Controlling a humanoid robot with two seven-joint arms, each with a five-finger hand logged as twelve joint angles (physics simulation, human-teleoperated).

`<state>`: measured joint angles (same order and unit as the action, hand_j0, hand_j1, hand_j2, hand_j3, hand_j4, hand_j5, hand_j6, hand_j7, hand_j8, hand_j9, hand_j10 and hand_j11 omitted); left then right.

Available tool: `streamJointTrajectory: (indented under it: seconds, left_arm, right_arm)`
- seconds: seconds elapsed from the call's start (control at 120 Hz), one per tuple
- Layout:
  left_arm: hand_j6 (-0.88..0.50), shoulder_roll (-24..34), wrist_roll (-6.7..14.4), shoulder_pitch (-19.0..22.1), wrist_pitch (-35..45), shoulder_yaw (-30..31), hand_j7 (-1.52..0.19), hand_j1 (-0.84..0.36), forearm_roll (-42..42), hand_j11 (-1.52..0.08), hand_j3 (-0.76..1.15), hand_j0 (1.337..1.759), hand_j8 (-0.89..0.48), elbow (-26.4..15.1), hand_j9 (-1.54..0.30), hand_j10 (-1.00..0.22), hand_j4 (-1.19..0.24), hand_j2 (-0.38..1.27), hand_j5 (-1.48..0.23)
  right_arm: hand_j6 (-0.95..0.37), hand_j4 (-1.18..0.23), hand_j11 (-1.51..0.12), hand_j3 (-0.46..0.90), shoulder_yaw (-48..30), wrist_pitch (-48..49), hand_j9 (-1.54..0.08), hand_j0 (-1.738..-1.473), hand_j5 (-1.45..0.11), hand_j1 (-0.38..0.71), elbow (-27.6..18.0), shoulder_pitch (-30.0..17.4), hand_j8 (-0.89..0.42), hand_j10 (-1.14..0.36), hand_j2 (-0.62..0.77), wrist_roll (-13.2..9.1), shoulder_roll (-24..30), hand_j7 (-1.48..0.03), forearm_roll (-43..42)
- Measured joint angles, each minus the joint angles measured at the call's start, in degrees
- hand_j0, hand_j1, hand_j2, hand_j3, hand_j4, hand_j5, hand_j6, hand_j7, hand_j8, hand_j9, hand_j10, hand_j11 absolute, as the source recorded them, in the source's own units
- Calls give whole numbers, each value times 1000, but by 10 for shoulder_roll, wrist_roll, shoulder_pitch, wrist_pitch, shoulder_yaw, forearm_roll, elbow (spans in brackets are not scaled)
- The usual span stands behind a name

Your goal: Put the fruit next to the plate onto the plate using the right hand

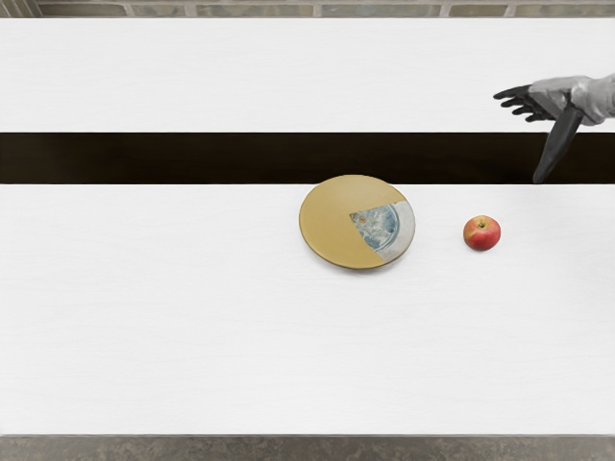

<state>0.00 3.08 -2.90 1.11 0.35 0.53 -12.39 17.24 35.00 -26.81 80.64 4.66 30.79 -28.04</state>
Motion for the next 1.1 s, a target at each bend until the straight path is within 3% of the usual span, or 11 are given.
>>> streamJointTrajectory:
  seconds: [0.2,0.3,0.383,0.467,0.55,0.692,0.783,0.867,0.975,1.1]
  left_arm:
    - [0,0,0,0,0,0,0,349,0,0,0,1658,0,0,0,0,0,0,0]
    - [0,0,0,0,0,0,0,349,0,0,0,1658,0,0,0,0,0,0,0]
    - [0,0,0,0,0,0,0,349,0,0,0,1658,0,0,0,0,0,0,0]
    - [0,0,0,0,0,0,0,349,0,0,0,1658,0,0,0,0,0,0,0]
    - [0,0,0,0,0,0,0,349,0,0,0,1658,0,0,0,0,0,0,0]
    - [0,0,0,0,0,0,0,349,0,0,0,1658,0,0,0,0,0,0,0]
    - [0,0,0,0,0,0,0,349,0,0,0,1658,0,0,0,0,0,0,0]
    - [0,0,0,0,0,0,0,349,0,0,0,1658,0,0,0,0,0,0,0]
    - [0,0,0,0,0,0,0,349,0,0,0,1658,0,0,0,0,0,0,0]
    - [0,0,0,0,0,0,0,349,0,0,0,1658,0,0,0,0,0,0,0]
  right_arm:
    - [-17,-16,-17,0,-1,0,-17,-1658,-18,-334,-1,1,-16,-15,-2,-2,-26,-17,0]
    - [-18,-17,-19,0,-18,0,-19,-1658,-19,-333,-54,13,-17,-16,-2,-59,-28,-19,0]
    - [-20,-19,-21,0,-77,0,-21,-1658,-21,-331,-120,17,-19,-18,-3,-98,1,-21,0]
    - [-20,-19,-22,0,-127,0,-22,-1658,-22,-330,-241,18,-19,-18,-3,-185,65,-21,-2]
    - [-20,-19,-22,0,-147,0,-22,-1658,-22,-330,-305,19,-19,-19,-3,-266,81,-22,-18]
    - [-21,-20,-22,0,-161,-20,-22,-1658,-23,-329,-377,19,-20,-19,-3,-342,85,-22,-72]
    - [-21,-20,-22,0,-161,-64,-22,-1658,-22,-329,-404,14,-20,-19,-3,-364,83,-22,-93]
    - [-22,-20,-23,0,-161,-128,-23,-1658,-23,-329,-459,5,-21,-19,-3,-377,93,-22,-120]
    - [-22,-21,-23,0,-161,-214,-23,-1658,-24,-328,-532,-29,-21,-20,-3,-384,124,-23,-164]
    - [-24,-22,-24,0,-161,-307,-24,-1658,-24,-328,-564,-80,-23,-21,-3,-387,130,-24,-215]
